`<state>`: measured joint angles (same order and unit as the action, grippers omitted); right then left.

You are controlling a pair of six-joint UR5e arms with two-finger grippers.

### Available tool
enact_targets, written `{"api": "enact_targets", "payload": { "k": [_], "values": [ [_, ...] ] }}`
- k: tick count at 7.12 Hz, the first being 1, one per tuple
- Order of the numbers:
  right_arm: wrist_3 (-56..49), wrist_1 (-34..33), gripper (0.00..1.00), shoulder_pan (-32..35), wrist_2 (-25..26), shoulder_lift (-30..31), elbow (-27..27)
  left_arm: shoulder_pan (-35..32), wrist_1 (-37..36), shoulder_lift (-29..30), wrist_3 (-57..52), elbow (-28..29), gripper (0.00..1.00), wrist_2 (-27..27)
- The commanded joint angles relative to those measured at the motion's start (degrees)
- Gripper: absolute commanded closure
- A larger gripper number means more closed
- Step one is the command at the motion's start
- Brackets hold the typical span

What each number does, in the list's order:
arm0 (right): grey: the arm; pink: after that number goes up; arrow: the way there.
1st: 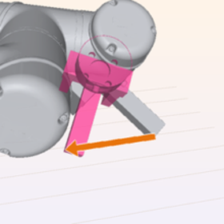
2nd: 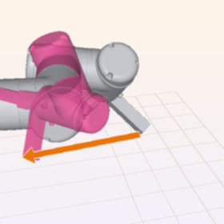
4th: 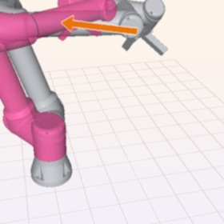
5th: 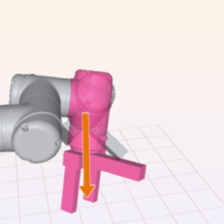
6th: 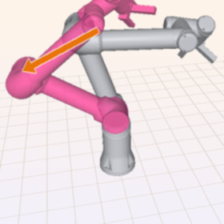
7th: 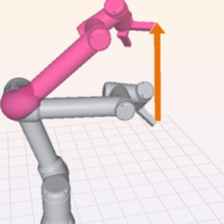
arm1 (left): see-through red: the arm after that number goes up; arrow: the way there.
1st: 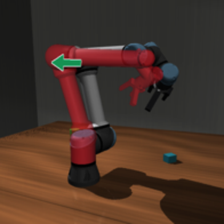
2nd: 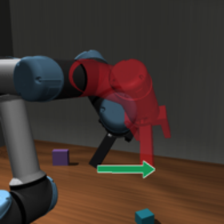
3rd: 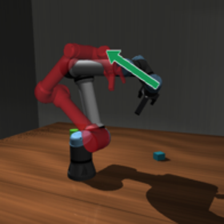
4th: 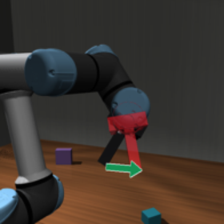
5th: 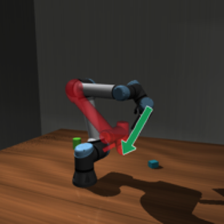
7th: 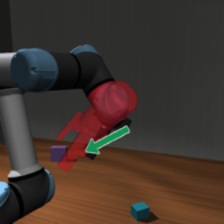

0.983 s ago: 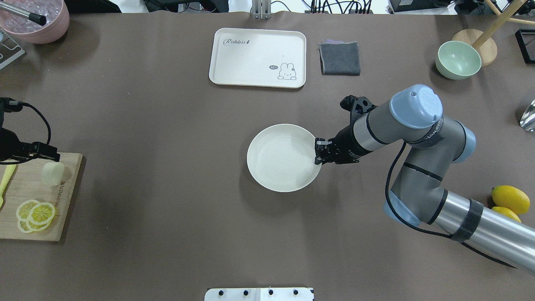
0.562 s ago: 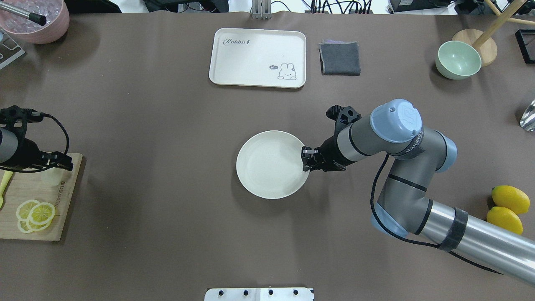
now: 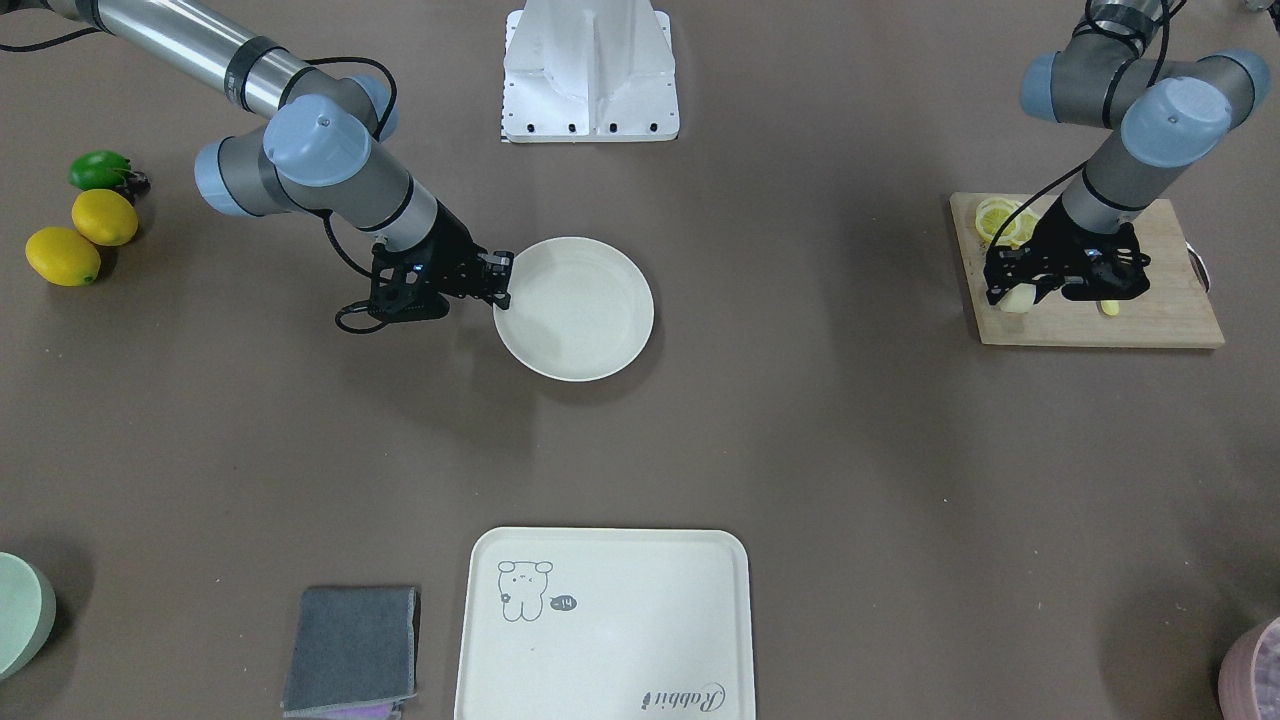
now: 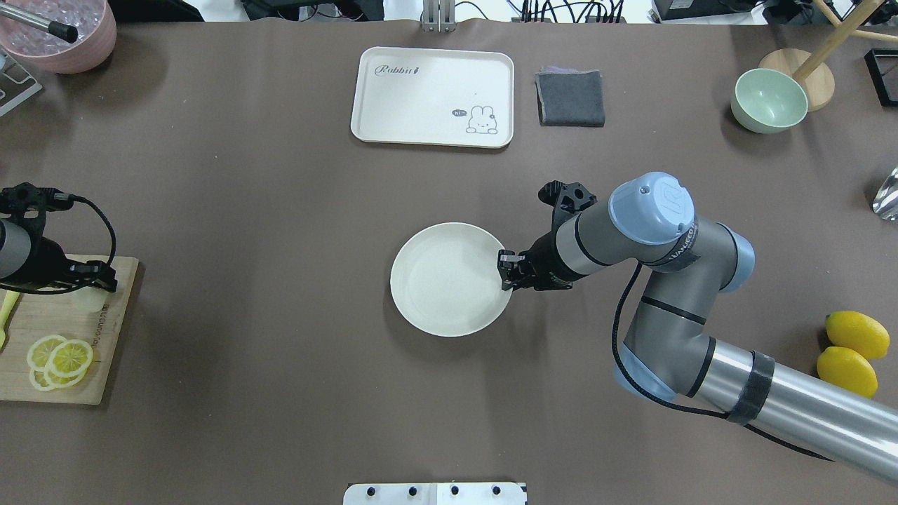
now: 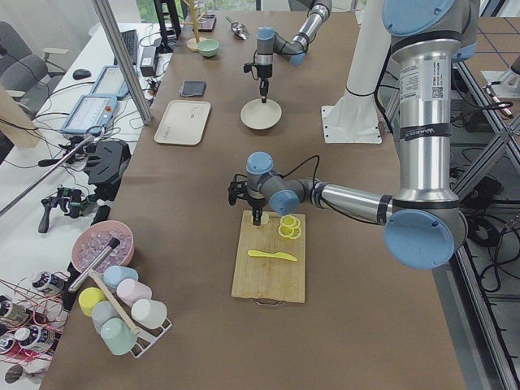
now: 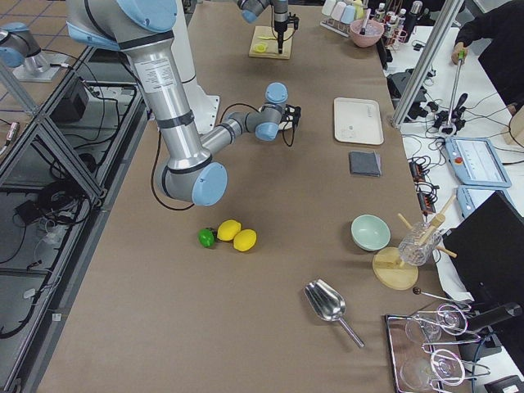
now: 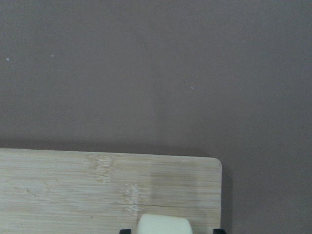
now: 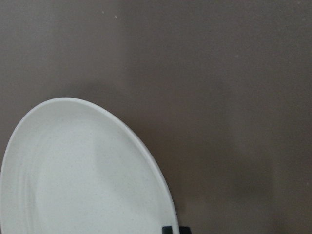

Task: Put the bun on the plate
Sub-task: 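Drag the plate to center with right gripper while left gripper grasps the bun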

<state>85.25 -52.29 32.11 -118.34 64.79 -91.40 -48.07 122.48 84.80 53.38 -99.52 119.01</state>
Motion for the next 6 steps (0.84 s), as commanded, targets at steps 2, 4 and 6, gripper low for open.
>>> {"api": "enact_targets", "payload": {
  "k": [2,4,6],
  "values": [
    [0.1,0.0,1.00,0.0,0.3,-0.3,0.3,0.0,-0.1,-1.3,0.1,-1.1,0.56,0.1],
    [0.0,0.1,0.96,-0.2,0.3,-0.3,0.4,0.0,-0.1,-1.4,0.1,-1.1,0.83,0.0],
    [0.1,0.1,0.01,-0.6,2.6,-0.6,0.4,0.0,-0.1,-1.3,0.1,-1.5,0.84,0.1]
  ]
}}
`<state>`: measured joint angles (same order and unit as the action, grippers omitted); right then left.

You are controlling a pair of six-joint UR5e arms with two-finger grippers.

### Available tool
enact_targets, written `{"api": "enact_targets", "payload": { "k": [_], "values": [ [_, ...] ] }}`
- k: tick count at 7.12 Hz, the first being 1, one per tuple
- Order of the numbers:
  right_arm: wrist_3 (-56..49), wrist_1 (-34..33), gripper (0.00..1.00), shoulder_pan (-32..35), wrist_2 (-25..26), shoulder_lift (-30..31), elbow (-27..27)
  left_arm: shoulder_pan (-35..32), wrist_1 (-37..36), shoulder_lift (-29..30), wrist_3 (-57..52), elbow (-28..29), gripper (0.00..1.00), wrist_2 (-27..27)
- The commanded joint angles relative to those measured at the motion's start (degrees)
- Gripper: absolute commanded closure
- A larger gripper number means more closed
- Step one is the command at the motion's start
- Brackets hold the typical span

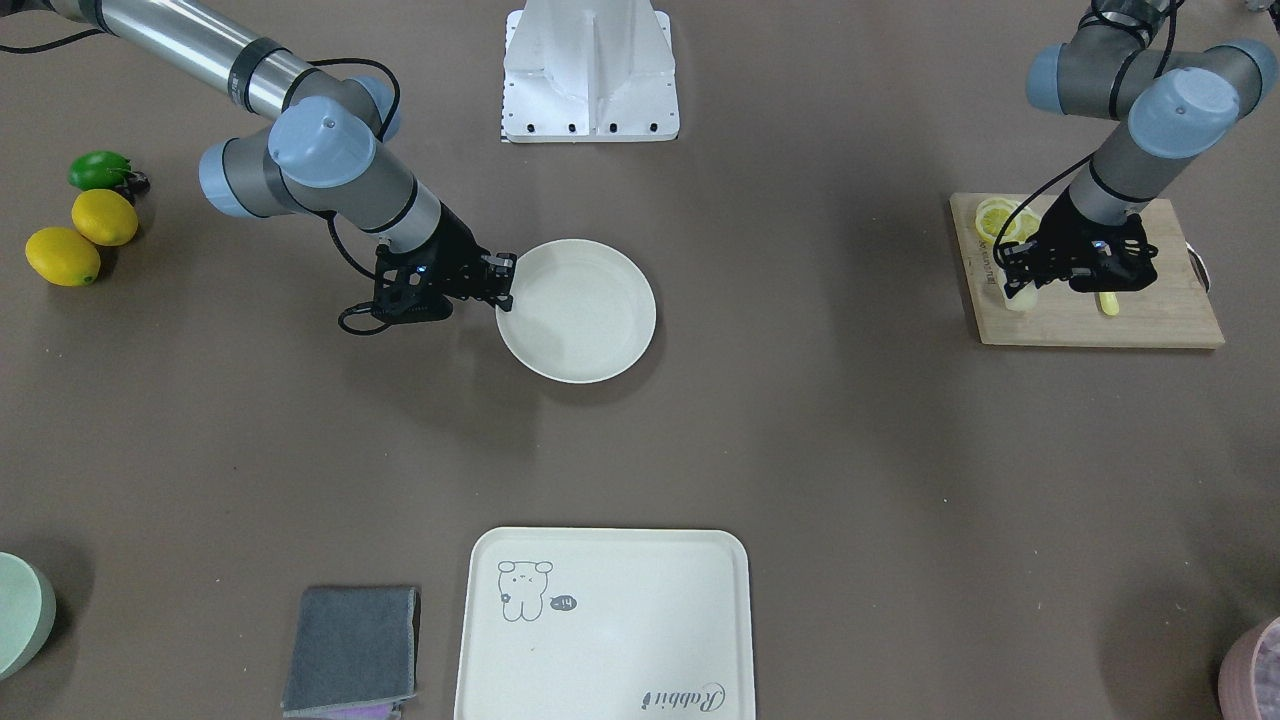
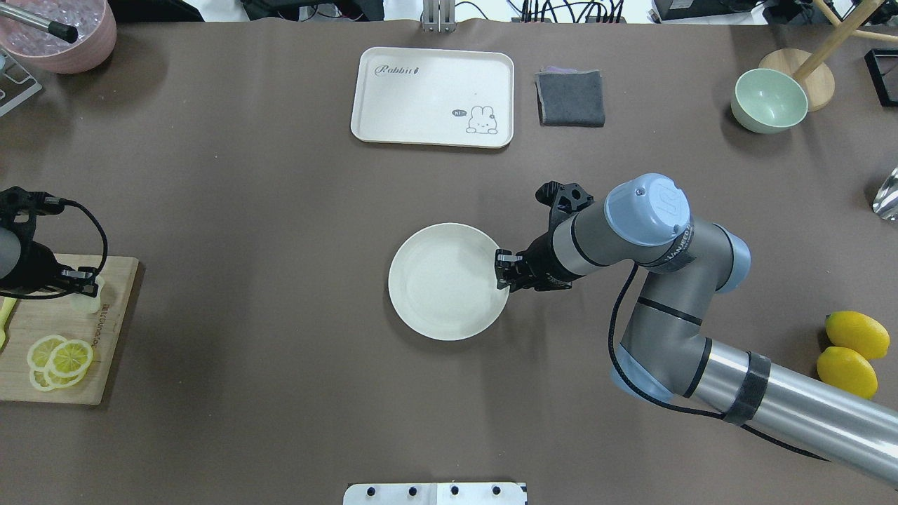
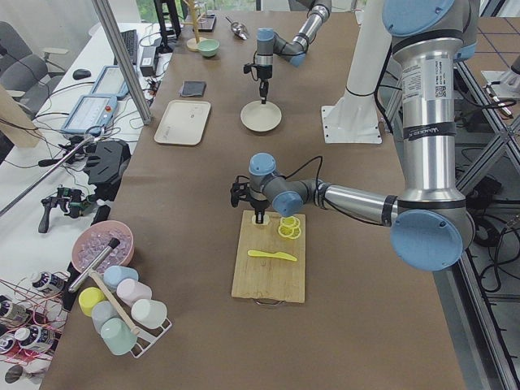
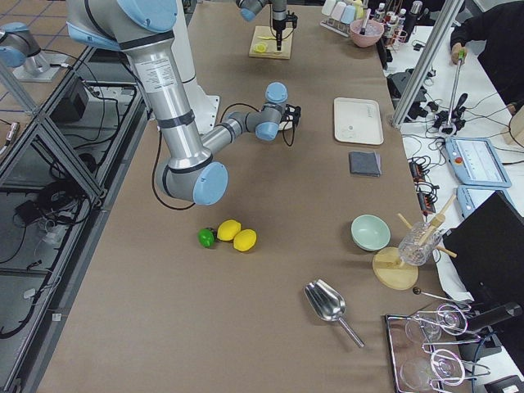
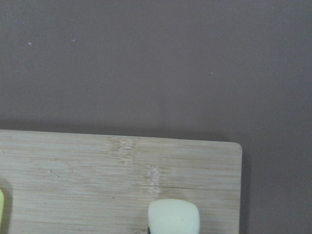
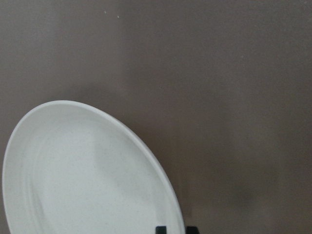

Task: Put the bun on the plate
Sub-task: 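Release plate and raise right gripper while left gripper carries bun over plate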

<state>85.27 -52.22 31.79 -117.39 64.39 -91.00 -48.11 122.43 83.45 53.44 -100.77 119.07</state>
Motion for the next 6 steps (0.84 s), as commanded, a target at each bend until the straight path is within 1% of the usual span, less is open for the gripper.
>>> {"api": "enact_targets", "payload": {
  "k": [1,2,3,4,5,6],
  "values": [
    [0.5,0.0,0.00,-0.2,1.9,-0.4,-0.4,-0.1,-0.2,0.0,0.1,-1.8,0.84,0.5],
    [4.5,0.1,0.00,-0.2,1.8,-0.5,-1.7,-0.1,-0.3,0.7,0.2,-2.6,0.84,0.6],
    [4.8,0.0,0.00,1.2,1.2,0.0,-3.3,-0.1,-0.6,2.9,2.6,-3.5,0.84,1.1],
    [4.3,-0.2,0.00,2.7,0.2,0.4,-3.5,-0.1,-3.6,7.2,5.4,-3.8,0.84,1.9],
    [3.4,-0.3,0.00,5.4,-1.9,1.6,-3.4,-0.1,-8.8,13.5,8.8,-4.0,0.84,1.9],
    [-1.0,-0.6,0.00,9.0,-5.3,3.1,-3.2,0.2,-14.0,19.9,11.7,-4.1,0.84,1.6]
  ]
}}
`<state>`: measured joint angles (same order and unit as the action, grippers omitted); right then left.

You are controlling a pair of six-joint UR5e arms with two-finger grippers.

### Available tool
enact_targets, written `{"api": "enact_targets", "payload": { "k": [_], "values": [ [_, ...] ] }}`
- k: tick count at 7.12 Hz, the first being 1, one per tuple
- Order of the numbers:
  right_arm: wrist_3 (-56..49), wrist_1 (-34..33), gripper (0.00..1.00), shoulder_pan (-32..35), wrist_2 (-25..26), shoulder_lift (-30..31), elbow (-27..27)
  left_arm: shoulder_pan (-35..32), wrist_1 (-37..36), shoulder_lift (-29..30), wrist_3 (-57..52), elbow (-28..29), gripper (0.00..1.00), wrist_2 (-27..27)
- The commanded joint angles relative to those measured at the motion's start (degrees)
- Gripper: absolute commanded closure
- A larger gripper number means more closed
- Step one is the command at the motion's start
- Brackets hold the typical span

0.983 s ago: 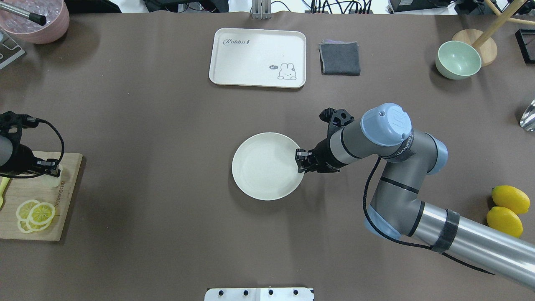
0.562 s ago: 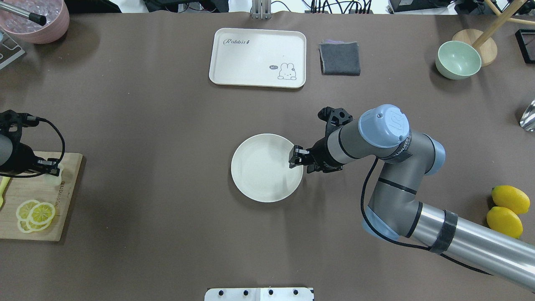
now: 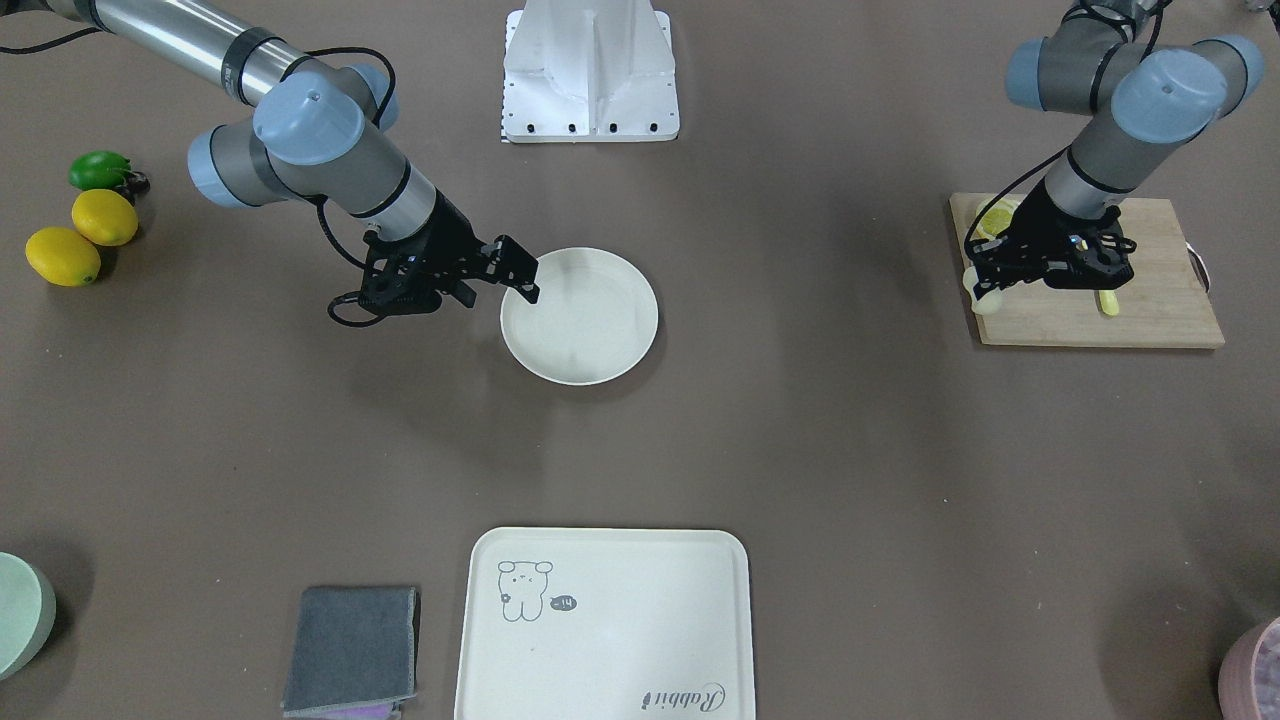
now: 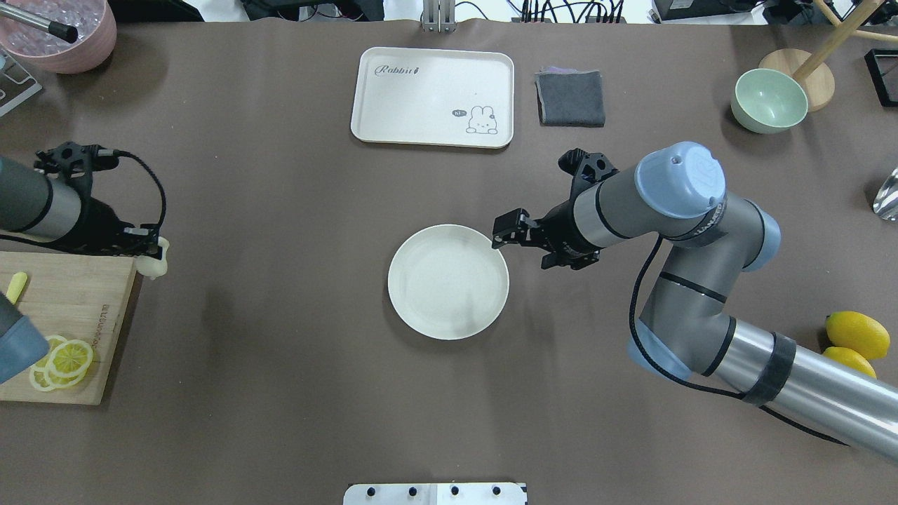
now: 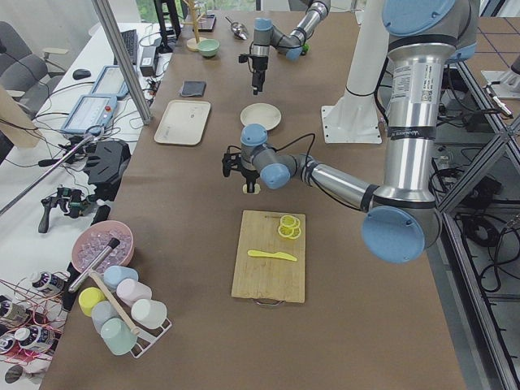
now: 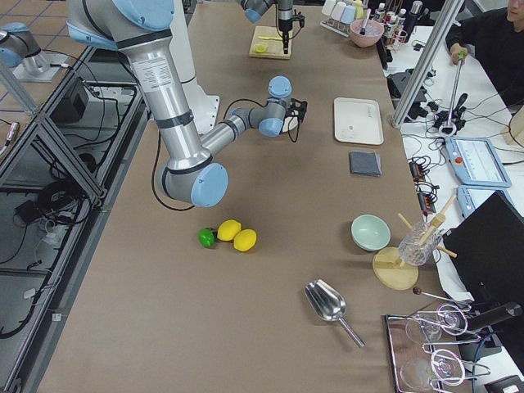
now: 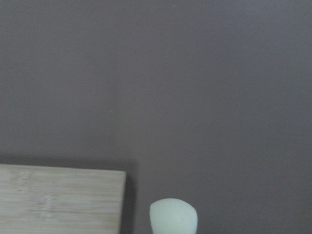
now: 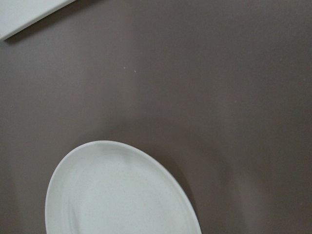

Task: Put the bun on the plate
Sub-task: 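Release plate and raise right gripper while left gripper carries bun over plate, then lower the bun onto the plate and open the left gripper while the right arm retracts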

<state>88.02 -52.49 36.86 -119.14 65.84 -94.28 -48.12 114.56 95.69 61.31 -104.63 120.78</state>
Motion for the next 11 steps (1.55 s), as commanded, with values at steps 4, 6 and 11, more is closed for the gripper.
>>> {"api": "enact_targets", "payload": {
  "k": [4,6,11],
  "values": [
    [-20.1,-0.5,0.00,13.7,-9.2,8.6,2.8,14.7,-20.9,30.8,18.9,6.1,0.84,-11.0],
    [-28.6,-0.3,0.00,17.4,-10.8,12.0,4.4,19.2,-20.6,36.5,21.8,10.9,0.83,-14.7],
    [-39.7,-0.3,0.00,22.6,-11.2,18.5,4.5,22.9,-16.0,43.9,24.4,23.1,0.75,-18.0]
  ]
}}
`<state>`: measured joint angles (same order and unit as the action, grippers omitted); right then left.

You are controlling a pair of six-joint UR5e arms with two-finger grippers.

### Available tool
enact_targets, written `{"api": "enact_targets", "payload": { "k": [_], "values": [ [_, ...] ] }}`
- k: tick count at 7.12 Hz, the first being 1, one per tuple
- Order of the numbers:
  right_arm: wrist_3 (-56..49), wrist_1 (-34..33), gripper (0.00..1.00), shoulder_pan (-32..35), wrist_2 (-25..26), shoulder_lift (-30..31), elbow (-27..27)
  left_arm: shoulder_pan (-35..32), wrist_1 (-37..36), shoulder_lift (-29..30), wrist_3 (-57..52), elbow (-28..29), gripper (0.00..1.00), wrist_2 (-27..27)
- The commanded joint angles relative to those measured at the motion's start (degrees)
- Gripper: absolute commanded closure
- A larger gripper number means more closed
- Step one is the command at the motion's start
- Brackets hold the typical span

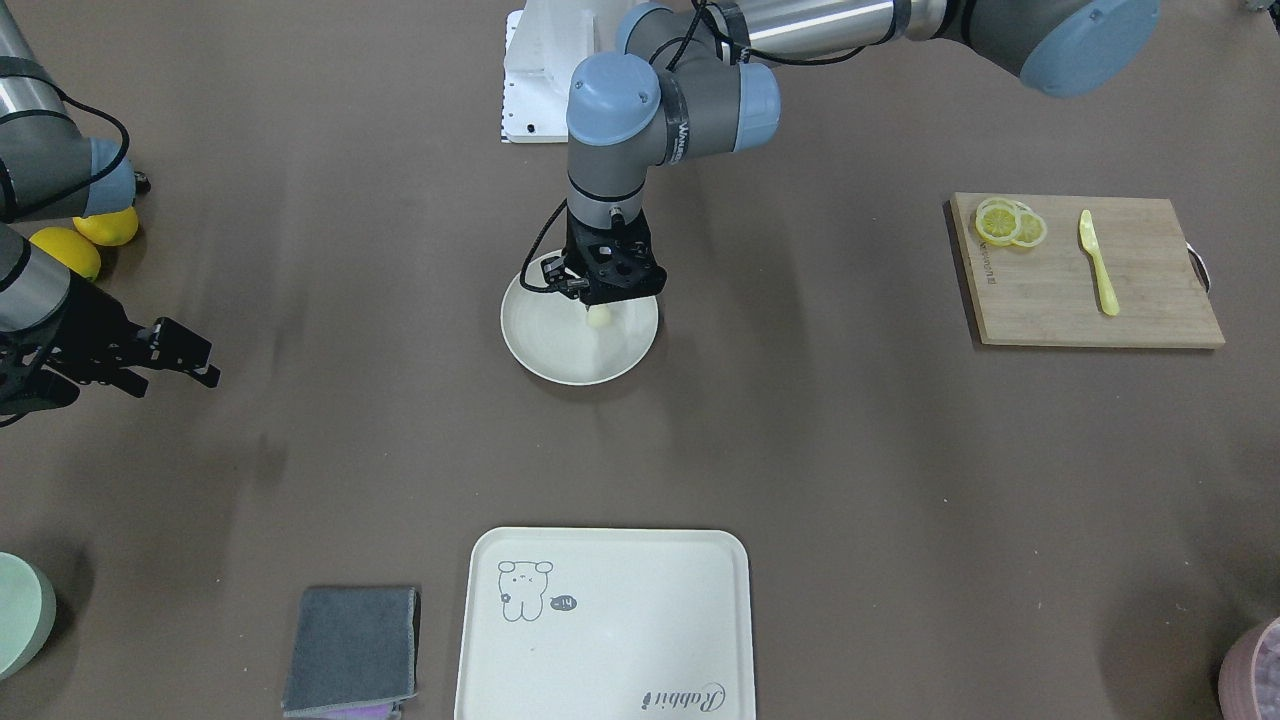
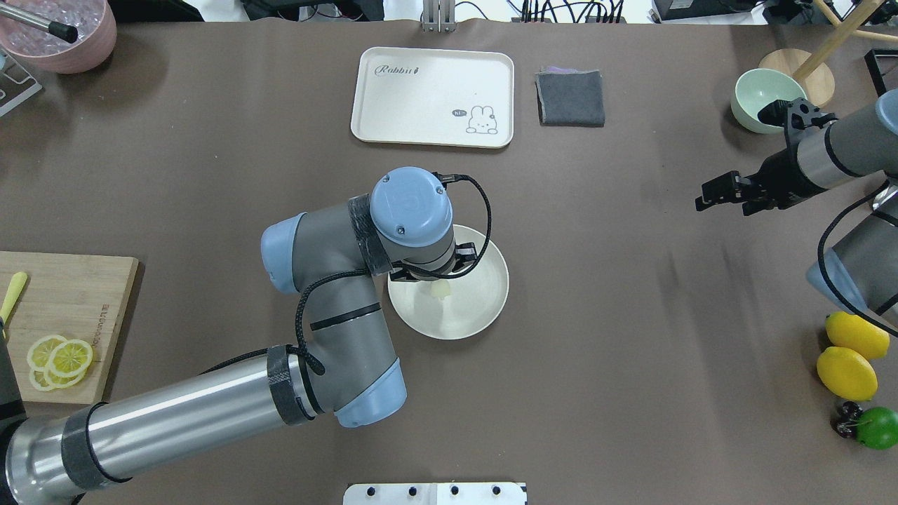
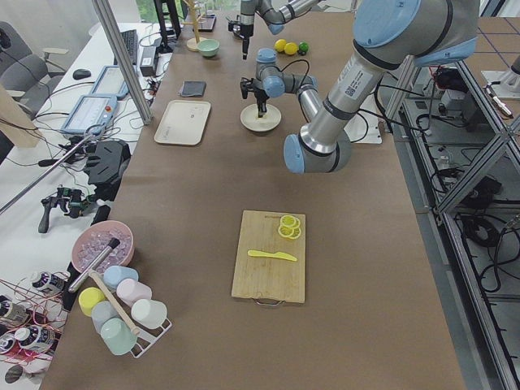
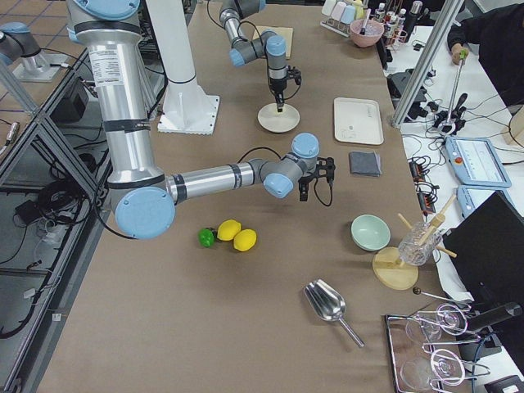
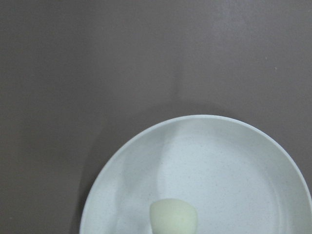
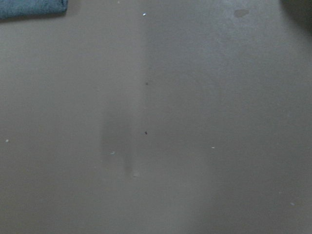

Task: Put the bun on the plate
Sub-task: 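Lower the bun onto the plate and open the left gripper while the right arm retracts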

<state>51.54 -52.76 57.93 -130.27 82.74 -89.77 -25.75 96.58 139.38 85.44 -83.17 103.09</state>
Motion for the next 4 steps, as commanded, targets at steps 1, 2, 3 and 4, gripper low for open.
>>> {"api": "enact_targets", "payload": {
  "k": [1,2,3,4],
  "values": [
    [-3.4,-0.1,0.00,1.7,-0.1,1.6,-0.1,0.6,2.1,0.2,0.9,1.6,0.66,-0.3],
    [-3.5,-0.1,0.00,2.3,-0.1,1.9,-0.1,0.7,2.1,0.2,1.0,1.6,0.52,-0.3],
    [-3.5,-0.1,0.00,3.1,-0.1,2.1,-0.5,0.7,2.1,0.2,0.9,1.4,0.35,-0.3],
    [-3.5,-0.1,0.00,3.6,-0.1,2.1,-0.7,0.5,2.0,0.2,0.8,0.8,0.15,-0.4]
  ]
}}
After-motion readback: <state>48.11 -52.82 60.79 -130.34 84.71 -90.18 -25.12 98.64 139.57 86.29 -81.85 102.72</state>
